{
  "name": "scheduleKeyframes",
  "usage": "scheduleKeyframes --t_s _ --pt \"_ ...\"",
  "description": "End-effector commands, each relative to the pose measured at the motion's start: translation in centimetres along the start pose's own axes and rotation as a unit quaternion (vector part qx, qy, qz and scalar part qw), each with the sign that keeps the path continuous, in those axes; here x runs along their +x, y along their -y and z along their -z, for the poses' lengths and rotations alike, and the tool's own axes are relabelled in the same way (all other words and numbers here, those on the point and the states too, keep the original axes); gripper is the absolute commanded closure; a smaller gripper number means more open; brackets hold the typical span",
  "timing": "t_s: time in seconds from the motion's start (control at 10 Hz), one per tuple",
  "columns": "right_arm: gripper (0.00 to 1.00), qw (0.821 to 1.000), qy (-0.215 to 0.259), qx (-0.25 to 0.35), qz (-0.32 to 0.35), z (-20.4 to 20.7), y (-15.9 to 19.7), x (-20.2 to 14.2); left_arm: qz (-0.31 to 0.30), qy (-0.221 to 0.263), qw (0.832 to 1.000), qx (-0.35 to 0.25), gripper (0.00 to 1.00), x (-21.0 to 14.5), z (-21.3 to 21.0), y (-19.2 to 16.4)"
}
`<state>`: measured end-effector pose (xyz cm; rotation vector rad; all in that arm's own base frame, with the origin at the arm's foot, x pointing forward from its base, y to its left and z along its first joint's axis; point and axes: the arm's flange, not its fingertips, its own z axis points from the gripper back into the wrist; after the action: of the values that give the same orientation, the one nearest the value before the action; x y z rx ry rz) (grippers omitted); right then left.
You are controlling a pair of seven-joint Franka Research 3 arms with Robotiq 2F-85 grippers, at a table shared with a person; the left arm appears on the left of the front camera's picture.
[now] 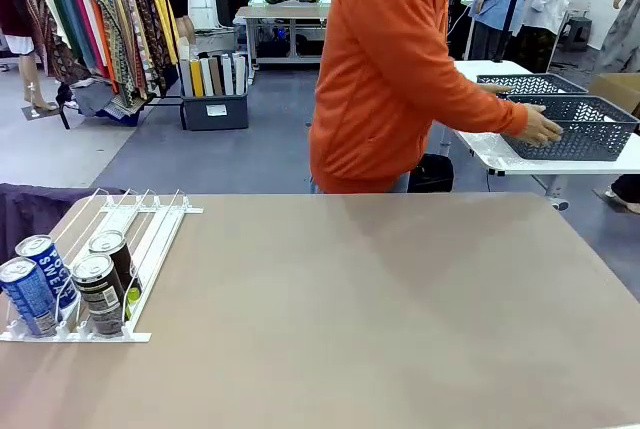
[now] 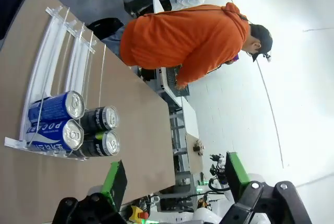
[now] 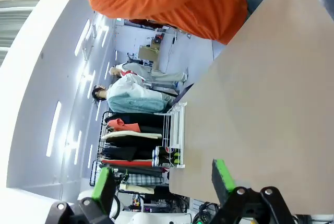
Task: Retrieve and store the cans from the dispenser.
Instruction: Pick up one can from the Automatic Can Dispenser and place it in the middle of the table.
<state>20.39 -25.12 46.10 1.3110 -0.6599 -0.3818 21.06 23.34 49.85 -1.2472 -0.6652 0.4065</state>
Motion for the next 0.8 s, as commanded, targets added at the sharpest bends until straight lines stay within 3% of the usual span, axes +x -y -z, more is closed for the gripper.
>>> scheduleKeyframes --t_s 0.0,0.1,0.3,0.4,0.5,0.6,0.7 --pt "0.00 1.000 0.005 0.006 -0.015 -0.3 -0.5 0.1 0.009 0.002 1.000 -0.008 0.00 0.1 -0.3 0.1" --pt "0.00 1.000 0.005 0.006 -0.015 -0.3 -0.5 0.1 0.000 0.000 1.000 0.000 0.00 0.0 0.0 0.0" --pt "0.00 1.000 0.005 0.006 -0.015 -0.3 -0.5 0.1 0.065 -0.138 0.985 0.079 0.00 0.4 5.0 5.0" --pt "0.00 1.000 0.005 0.006 -0.015 -0.3 -0.5 0.1 0.101 -0.209 0.963 0.139 0.00 0.2 9.1 7.2" --pt "0.00 1.000 0.005 0.006 -0.015 -0.3 -0.5 0.1 0.135 -0.266 0.929 0.218 0.00 -0.4 13.3 8.9" --pt "0.00 1.000 0.005 0.006 -0.015 -0.3 -0.5 0.1 0.165 -0.283 0.888 0.324 0.00 -1.5 17.5 9.6" --pt "0.00 1.000 0.005 0.006 -0.015 -0.3 -0.5 0.1 0.176 -0.267 0.848 0.422 0.00 -2.0 20.1 9.5"
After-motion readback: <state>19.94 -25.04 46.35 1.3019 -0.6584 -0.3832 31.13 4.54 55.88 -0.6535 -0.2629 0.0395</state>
